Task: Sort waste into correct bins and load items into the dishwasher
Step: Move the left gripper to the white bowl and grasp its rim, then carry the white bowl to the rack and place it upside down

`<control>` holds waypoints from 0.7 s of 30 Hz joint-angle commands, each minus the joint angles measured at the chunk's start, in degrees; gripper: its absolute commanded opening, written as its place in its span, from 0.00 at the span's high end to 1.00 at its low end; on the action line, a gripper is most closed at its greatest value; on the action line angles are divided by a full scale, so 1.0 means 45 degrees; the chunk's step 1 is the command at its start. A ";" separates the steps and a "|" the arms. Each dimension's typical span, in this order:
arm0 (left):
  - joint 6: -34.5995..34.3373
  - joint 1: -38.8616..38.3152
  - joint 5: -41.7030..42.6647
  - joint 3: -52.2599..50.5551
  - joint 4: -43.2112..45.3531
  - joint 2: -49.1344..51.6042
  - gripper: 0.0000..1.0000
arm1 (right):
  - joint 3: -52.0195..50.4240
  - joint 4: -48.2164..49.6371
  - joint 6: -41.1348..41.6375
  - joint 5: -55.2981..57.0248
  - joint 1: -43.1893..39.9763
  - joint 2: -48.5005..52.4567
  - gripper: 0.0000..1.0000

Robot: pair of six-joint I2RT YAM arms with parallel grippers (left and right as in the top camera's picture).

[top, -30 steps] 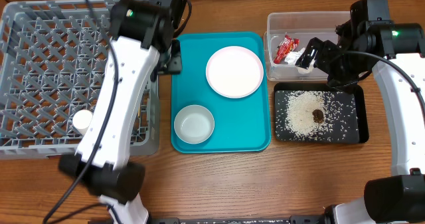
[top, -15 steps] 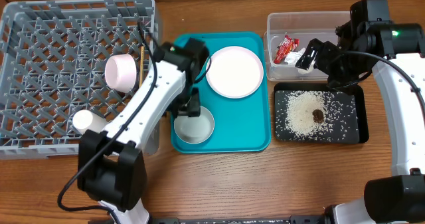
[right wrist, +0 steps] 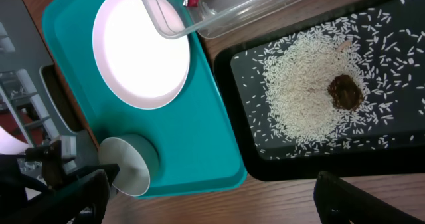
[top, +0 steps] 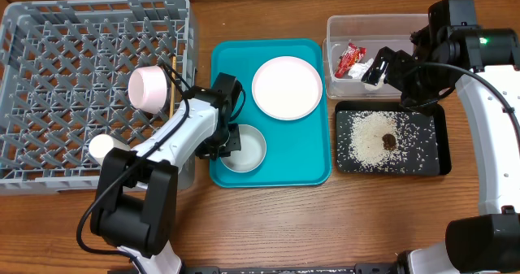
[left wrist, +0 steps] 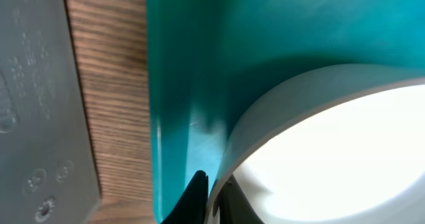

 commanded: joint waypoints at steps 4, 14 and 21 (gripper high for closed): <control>0.0015 -0.0068 0.0306 0.0806 -0.1137 -0.0117 0.95 | 0.0267 0.0049 -0.0083 -0.0112 0.0024 -0.0447 0.00; -0.1719 0.0549 -0.6732 0.5736 -0.6305 -0.2812 0.96 | 0.0267 0.0049 -0.0083 -0.0107 0.0024 -0.0447 0.00; -0.2880 0.1982 -1.2624 0.5736 -0.7184 -0.3609 0.96 | 0.0267 0.0049 -0.0083 -0.0107 0.0024 -0.0447 0.00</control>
